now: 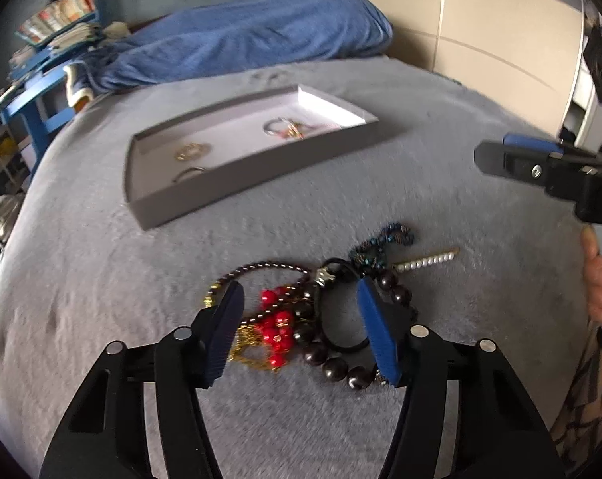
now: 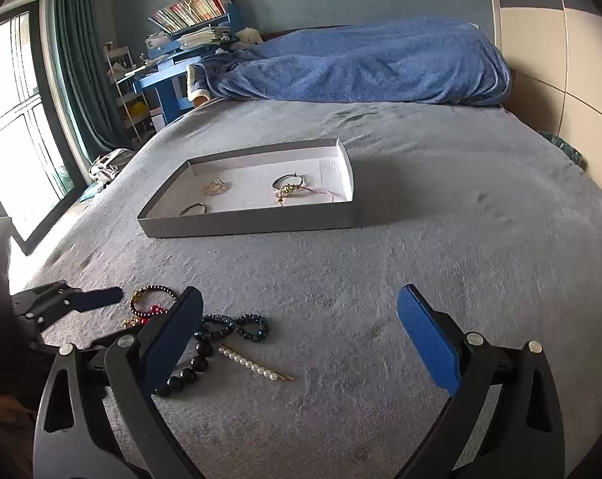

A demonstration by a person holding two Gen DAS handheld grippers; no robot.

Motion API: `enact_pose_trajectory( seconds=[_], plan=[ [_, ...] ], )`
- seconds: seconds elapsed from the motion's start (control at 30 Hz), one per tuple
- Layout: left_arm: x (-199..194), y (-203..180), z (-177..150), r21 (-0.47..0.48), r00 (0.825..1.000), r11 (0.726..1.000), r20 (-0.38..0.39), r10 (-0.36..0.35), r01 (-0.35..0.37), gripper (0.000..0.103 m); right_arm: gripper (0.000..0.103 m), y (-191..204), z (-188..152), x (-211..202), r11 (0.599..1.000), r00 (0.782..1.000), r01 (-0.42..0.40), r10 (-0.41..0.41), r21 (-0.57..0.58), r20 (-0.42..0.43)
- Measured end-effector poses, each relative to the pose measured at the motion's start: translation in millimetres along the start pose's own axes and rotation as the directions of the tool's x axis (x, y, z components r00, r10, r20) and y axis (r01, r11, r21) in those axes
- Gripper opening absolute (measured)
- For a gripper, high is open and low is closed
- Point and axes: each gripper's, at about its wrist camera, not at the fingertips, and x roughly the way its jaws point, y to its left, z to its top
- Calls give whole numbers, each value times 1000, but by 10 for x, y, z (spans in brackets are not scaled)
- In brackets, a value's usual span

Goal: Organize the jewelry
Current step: 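Close the left tool on the black hair ties in the pile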

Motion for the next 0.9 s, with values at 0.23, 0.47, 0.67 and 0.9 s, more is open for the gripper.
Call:
enact_pose_trajectory(
  seconds=[0.23,0.47,0.67,0.9],
  plan=[
    [281,-91,31,68,998,997,-53,34,-31,39,97,-11,-13,53,1000,1000,-3,3,7,-16],
    [222,-51,95,46,1000,999,-21,10,-9,14,96,-4,-21,84,1000,1000,-2,3,5,-25],
    [79,53,133,-19,999,999,14,-30,31,13,96,24,-43,125,1000,999,-2,1,-10,-38],
    [-218,320,145,-124,997,992,74,-19,28,13,96,130,-112,210,998,998,-7,3,-64,-69]
  ],
)
